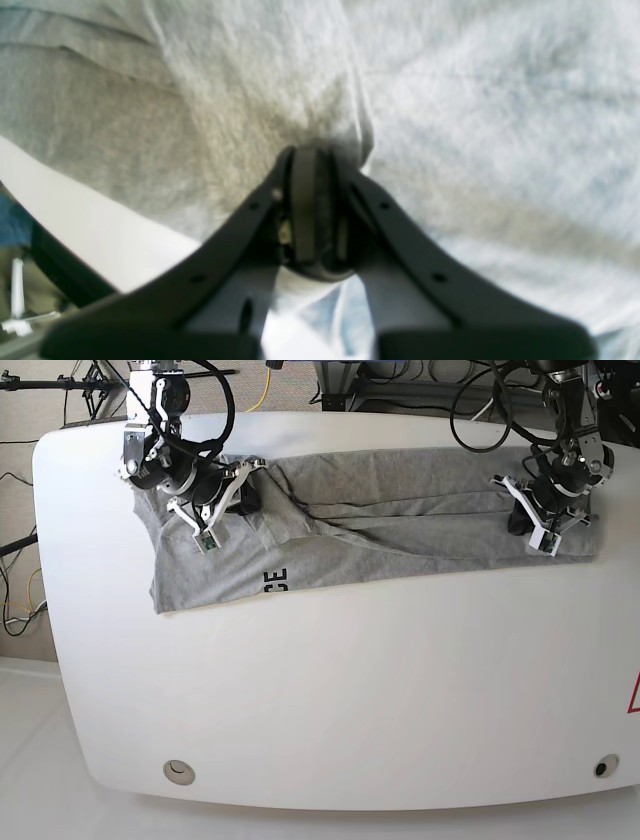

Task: Fold the T-shirt properly
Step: 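Pull the shirt band ends apart with both grippers to straighten it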

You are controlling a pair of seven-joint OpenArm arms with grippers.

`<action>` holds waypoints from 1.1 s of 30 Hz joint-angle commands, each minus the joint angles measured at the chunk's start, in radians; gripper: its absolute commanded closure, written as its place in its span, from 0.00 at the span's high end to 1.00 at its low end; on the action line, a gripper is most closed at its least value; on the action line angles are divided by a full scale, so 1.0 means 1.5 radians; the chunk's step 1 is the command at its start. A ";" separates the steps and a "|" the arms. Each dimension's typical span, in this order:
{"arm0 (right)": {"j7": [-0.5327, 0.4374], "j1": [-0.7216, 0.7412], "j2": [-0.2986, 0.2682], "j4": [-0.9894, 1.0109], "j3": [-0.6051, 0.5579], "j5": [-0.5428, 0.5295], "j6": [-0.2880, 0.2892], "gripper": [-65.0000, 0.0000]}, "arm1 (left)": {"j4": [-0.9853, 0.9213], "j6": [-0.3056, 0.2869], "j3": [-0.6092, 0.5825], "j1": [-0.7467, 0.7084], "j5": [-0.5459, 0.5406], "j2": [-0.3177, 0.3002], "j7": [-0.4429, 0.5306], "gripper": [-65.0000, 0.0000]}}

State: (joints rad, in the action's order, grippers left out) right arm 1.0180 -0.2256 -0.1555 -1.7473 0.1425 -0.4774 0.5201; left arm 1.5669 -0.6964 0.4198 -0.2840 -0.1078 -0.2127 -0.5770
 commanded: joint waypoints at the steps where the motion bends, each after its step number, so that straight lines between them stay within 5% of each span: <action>1: -0.012 0.014 -0.011 0.002 -0.001 -0.011 -0.004 0.11 | 0.005 -0.001 0.004 -0.012 0.027 -0.011 -0.039 0.03; 23: -0.025 0.059 -0.019 0.075 -0.020 0.048 0.017 0.07 | 0.014 -0.001 0.005 -0.007 0.020 -0.005 -0.021 0.03; 33: -0.034 0.101 -0.027 0.150 -0.034 0.018 0.018 0.06 | 0.012 -0.001 0.015 0.005 0.009 -0.005 -0.008 0.03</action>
State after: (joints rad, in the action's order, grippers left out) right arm 0.9413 -0.0776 -0.1829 -1.5398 0.0914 -0.4801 0.5579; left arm 1.5764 -0.6971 0.4339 -0.2802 -0.1047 -0.2089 -0.5785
